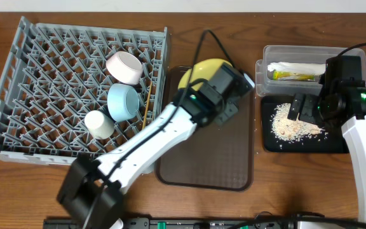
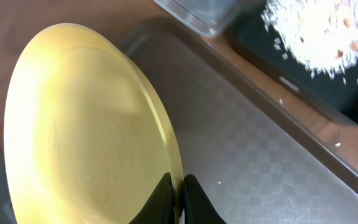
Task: Sort waste into correct bins and load items into the dishwasher
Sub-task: 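Reach the left gripper to the yellow plate rim and grasp it, then lift the yellow plate with the left gripper and carry it over the rack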
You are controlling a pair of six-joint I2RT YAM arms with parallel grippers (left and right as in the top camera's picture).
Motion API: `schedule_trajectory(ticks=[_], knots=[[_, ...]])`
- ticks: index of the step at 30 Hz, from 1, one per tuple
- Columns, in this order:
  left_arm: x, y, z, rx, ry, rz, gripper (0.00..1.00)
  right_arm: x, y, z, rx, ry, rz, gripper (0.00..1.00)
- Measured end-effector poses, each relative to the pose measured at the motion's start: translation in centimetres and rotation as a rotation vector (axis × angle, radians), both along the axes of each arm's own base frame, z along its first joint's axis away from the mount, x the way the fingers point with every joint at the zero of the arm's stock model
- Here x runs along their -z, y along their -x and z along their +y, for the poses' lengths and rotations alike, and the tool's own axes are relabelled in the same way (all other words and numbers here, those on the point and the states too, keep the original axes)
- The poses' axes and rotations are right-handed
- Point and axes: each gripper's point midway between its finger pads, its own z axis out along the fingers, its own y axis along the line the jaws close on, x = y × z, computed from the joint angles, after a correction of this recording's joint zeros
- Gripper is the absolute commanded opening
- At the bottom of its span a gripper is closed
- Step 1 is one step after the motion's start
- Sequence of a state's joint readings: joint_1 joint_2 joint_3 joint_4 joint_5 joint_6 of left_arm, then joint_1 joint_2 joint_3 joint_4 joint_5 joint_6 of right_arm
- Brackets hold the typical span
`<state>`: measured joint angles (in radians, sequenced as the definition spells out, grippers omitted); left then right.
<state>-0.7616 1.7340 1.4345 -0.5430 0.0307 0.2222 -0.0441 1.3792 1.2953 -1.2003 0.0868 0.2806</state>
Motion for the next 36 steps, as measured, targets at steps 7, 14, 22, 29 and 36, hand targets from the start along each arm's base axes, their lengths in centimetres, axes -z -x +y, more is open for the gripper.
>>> schedule_trajectory(ticks=[7,14,22,29,36], knots=[[-4.7,-2.8,4.5,-0.2,0.134,-0.032,0.08,0.0,0.0,0.0,0.0,0.0,0.001,0.99],[-6.8,-5.1,8.8,-0.359,0.317,0.054,0.08,0.0,0.1,0.0,0.0,0.0,0.003,0.99],[-8.0,-7.5,13.3,-0.491,0.54,0.181,0.08,0.0,0.1,0.0,0.0,0.0,0.005,0.99],[-9.1,-8.0,14.7,-0.513,0.663,0.246,0.08,0.1,0.2,0.0,0.0,0.0,0.008,0.99],[-9.4,-7.9,14.9,-0.518,0.704,0.281,0.08,0.1,0.3,0.0,0.0,0.0,0.011,0.99]])
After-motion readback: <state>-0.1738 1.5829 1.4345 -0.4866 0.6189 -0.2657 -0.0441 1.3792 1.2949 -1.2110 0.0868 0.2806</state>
